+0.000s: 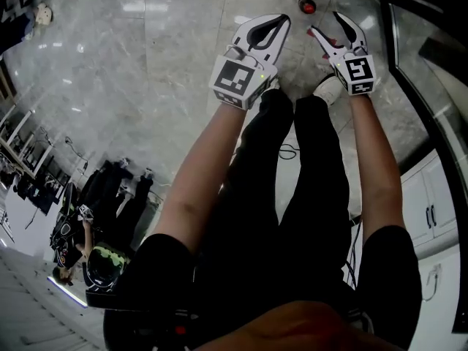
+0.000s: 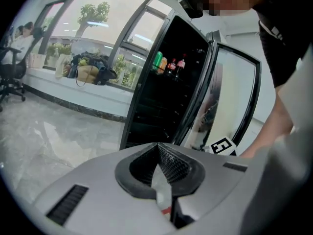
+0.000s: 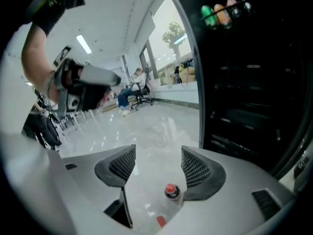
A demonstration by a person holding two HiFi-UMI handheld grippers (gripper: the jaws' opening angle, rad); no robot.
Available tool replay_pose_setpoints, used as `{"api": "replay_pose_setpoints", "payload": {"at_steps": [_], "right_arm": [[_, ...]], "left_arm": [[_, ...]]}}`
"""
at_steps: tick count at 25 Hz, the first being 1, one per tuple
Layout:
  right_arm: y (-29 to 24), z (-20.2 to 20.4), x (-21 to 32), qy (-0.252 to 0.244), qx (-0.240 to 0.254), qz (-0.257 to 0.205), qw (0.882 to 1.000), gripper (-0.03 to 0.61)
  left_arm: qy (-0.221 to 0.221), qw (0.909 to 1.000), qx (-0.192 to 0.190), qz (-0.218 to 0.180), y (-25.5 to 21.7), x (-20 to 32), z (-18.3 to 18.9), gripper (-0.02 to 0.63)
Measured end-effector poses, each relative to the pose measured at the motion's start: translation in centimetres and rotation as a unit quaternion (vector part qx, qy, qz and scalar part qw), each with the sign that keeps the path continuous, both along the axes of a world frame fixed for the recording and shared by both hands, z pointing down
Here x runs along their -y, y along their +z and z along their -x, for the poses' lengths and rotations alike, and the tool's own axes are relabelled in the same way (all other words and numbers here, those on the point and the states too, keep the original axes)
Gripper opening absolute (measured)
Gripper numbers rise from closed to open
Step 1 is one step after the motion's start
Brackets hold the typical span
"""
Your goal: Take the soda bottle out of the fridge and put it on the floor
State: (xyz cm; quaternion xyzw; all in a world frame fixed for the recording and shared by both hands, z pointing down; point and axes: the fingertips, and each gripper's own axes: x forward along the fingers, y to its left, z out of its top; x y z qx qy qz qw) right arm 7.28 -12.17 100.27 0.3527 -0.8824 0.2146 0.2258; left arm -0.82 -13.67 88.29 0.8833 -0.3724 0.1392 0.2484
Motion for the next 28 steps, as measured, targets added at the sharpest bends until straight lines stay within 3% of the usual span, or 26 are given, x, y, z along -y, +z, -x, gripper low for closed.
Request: {"api": "replay_pose_setpoints", "payload": {"at_steps": [2,9,18,24,28], "right_arm": [[-7.1,-0.1,-0.3,0.009,0.038,-0.021,0.999,0.278],[-33.9,0.8,-1.8,0.003,0.147,-0.101,0.984,0.016],[-59.0,-0.1,-7.7,-0.017,0.168,-0.131,0.977,0.011],[-70.8,0.4,-11.1,-0.029,0.166,-0.163,0.972,0.011],[-75.5,0.7,-13.0,-0.044,0.162,-0.186,0.968,0.011]], "left_arm": [[0.002,0.9999,-0.007,-0.012,-4.5,-0.5,-0.6,0.005],[0.031,0.9952,-0.034,-0.087,-23.1,-2.5,-2.2,0.005],[0.067,0.9879,-0.069,-0.121,-45.4,-10.0,-3.3,0.005],[0.109,0.9793,-0.079,-0.152,-56.1,-14.1,-3.0,0.005],[0.116,0.9741,-0.089,-0.172,-61.0,-15.4,-2.9,0.005]]}}
